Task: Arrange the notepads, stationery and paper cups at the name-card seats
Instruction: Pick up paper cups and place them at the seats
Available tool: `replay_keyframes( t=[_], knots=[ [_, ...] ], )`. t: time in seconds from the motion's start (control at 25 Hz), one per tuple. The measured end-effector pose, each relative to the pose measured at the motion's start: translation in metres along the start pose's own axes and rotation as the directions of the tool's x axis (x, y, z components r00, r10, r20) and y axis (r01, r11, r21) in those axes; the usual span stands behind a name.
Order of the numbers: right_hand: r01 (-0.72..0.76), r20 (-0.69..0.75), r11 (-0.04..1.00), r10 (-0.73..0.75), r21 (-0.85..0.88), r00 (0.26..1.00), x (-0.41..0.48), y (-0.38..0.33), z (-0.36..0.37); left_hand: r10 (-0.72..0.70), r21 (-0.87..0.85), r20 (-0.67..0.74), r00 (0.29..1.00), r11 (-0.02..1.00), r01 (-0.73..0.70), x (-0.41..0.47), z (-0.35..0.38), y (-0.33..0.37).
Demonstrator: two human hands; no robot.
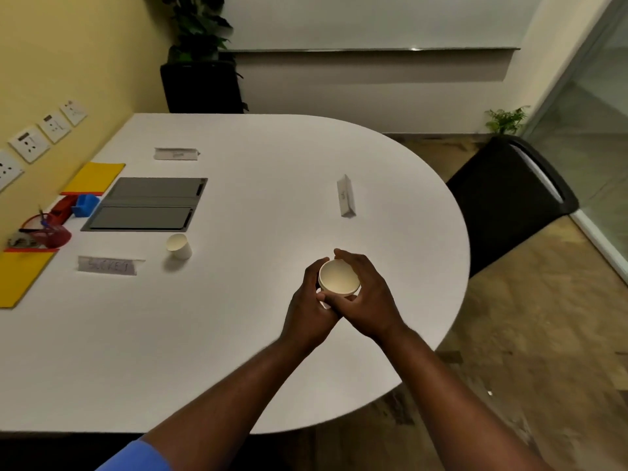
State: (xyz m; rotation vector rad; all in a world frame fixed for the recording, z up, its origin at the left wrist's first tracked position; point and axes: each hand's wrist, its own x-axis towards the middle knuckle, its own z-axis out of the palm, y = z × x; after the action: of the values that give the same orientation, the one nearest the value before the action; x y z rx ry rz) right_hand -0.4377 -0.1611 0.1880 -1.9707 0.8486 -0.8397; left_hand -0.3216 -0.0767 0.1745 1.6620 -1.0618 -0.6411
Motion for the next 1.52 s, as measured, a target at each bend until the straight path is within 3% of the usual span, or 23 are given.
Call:
replay_keyframes(
  t=[0.24, 0.52, 0.72, 0.96, 1.2, 1.52],
  knots=[
    [-0.035, -0.057, 0.999, 0.035, 0.000, 0.998, -0.034, 0.030, -0.101, 0.039, -0.033, 0.067, 0.997, 0.999, -0.037, -0.015, 0.096, 0.037],
    [-0.106, -0.198, 0.994, 0.099, -0.027, 0.975, -0.052, 0.082, -0.205, 0.117, -0.061, 0.255, 0.960, 0.993, -0.105, 0.010, 0.210, 0.069],
    [-0.193, -0.281, 0.977, 0.161, -0.090, 0.946, -0.055, 0.143, -0.287, 0.170, -0.125, 0.390, 0.905, 0.983, -0.132, 0.044, 0.319, 0.081],
    [-0.339, -0.442, 0.935, 0.260, -0.109, 0.859, -0.053, 0.213, -0.403, 0.255, -0.163, 0.594, 0.763, 0.967, -0.197, 0.099, 0.455, 0.123],
    [-0.386, -0.529, 0.919, 0.290, -0.078, 0.797, -0.030, 0.263, -0.505, 0.290, -0.194, 0.666, 0.687, 0.957, -0.215, 0.151, 0.571, 0.160],
    [-0.318, -0.376, 0.943, 0.261, -0.095, 0.889, 0.026, 0.384, -0.662, 0.205, -0.166, 0.524, 0.827, 0.977, -0.137, 0.204, 0.738, 0.202]
  ],
)
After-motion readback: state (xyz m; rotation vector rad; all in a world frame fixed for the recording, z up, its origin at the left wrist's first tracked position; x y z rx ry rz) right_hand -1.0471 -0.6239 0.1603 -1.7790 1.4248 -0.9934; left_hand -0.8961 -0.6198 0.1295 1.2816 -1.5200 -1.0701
